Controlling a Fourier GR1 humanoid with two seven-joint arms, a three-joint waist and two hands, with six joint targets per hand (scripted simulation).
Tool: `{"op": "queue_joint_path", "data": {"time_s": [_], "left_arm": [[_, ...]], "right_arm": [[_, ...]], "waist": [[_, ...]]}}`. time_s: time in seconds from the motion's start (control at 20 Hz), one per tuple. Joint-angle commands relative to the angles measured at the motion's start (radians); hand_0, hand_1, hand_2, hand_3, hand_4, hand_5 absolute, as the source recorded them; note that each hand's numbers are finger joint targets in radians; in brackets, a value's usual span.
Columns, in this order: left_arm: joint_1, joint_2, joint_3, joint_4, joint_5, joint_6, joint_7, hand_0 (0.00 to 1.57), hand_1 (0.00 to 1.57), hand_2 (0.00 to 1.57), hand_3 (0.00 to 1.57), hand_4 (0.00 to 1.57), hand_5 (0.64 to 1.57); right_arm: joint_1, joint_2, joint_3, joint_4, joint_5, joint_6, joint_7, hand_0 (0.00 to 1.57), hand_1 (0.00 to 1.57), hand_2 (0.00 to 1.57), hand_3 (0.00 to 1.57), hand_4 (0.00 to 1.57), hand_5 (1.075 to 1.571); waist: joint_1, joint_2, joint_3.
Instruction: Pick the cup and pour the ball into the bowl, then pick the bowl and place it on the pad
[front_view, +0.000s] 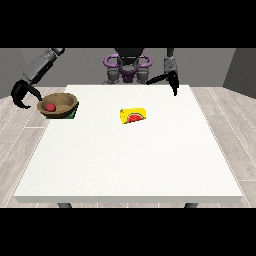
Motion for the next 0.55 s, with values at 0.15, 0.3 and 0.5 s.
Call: {"op": "queue_joint_path", "data": {"time_s": [0.15, 0.3, 0.5], "left_arm": [[0.041, -0.004, -0.014, -0.053, 0.005, -0.013, 0.023, 0.0, 0.0, 0.0, 0.0, 0.0, 1.568], [0.081, -0.054, -0.056, -0.051, -0.042, 0.035, 0.031, 0.0, 0.0, 0.0, 0.0, 0.0, 1.569], [0.056, -0.043, -0.012, 0.039, -0.002, 0.018, 0.021, 0.0, 0.0, 0.0, 0.0, 0.0, 1.569]], "right_arm": [[-0.028, -0.004, 0.008, 0.008, 0.016, -0.037, 0.02, 0.0, 0.0, 0.36, 0.26, 0.0, 1.489], [-0.021, -0.029, 0.014, 0.003, 0.016, 0.029, 0.037, 0.0, 0.0, 0.26, 0.06, 0.0, 1.493], [-0.102, -0.148, -0.028, -0.015, -0.044, 0.17, 0.163, 0.0, 0.0, 0.19, 0.29, 0.0, 1.503]], "waist": [[0.011, -0.021, 0.0], [-0.035, -0.061, -0.0002], [-0.043, -0.135, -0.0024]]}}
